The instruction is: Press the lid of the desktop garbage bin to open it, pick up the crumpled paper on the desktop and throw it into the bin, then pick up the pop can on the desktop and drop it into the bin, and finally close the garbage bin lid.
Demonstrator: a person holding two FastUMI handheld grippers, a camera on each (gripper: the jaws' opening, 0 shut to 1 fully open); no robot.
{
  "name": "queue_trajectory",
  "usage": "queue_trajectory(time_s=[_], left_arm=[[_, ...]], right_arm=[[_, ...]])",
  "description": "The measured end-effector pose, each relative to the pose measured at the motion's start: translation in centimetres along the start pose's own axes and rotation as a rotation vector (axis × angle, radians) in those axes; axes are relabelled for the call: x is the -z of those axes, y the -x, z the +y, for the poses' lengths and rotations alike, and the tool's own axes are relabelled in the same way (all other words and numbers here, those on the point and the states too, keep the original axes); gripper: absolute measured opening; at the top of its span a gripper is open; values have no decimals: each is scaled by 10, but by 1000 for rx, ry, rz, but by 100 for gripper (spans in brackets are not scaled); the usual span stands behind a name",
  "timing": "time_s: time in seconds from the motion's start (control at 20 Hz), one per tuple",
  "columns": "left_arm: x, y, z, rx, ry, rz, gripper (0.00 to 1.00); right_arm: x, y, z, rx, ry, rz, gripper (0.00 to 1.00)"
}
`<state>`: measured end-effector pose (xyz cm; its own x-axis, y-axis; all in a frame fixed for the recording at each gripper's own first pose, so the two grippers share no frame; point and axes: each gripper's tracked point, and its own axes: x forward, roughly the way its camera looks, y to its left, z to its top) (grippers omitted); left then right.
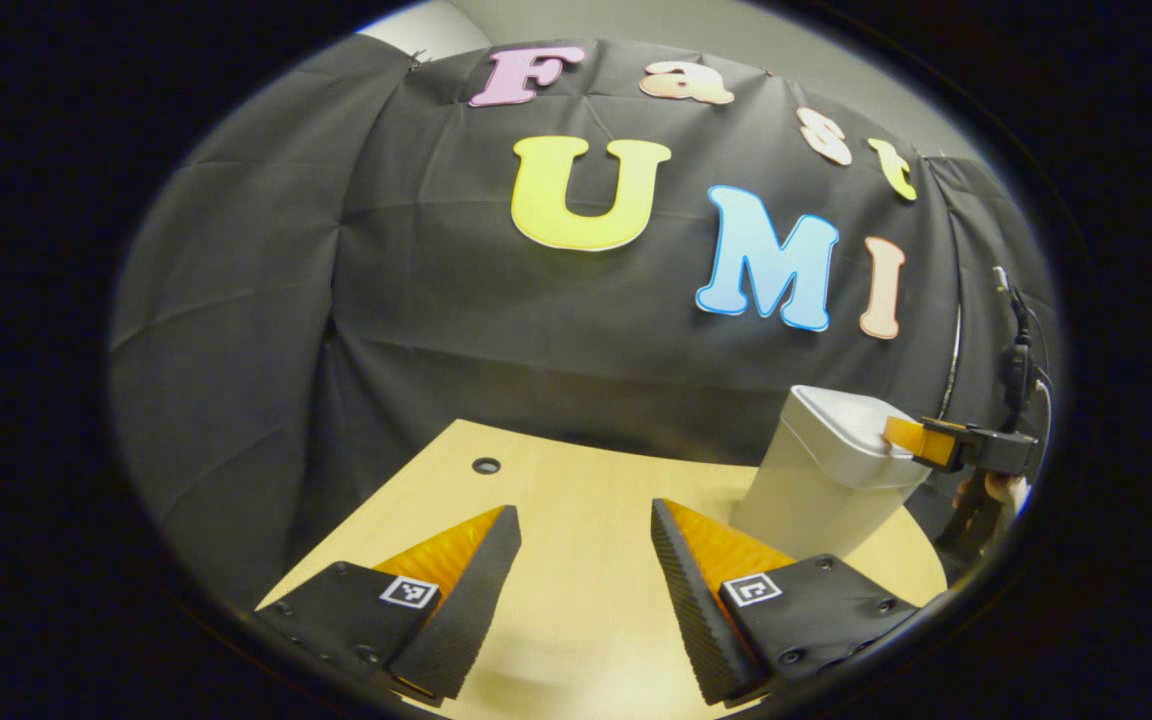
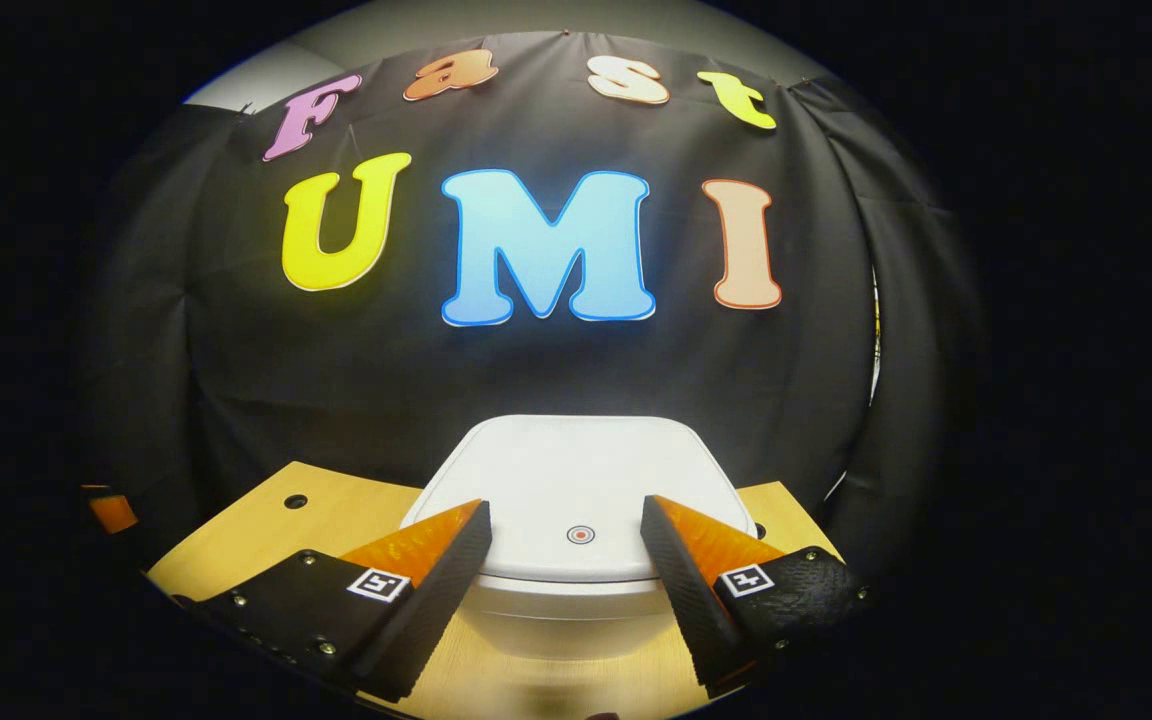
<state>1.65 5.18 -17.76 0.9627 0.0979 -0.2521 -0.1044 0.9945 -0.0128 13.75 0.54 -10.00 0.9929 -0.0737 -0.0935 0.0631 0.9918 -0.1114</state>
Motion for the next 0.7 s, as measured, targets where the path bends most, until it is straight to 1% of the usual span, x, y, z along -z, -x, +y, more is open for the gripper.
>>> queue_trajectory(time_s=[0.1,0.3,0.35,0.45,0.7], left_arm=[[2,-1,-1,-1,2,1,88],[5,-4,-4,10,1,6,88],[6,-5,-6,12,1,7,92],[6,-6,-8,16,3,8,89],[2,-6,-9,21,-10,-7,89]], right_arm=[[2,-1,1,0,-2,-3,97],[5,-1,1,4,0,-49,98],[6,-1,1,7,-6,-55,98],[7,-2,1,11,-13,-58,98],[11,-1,2,19,-29,-95,98]])
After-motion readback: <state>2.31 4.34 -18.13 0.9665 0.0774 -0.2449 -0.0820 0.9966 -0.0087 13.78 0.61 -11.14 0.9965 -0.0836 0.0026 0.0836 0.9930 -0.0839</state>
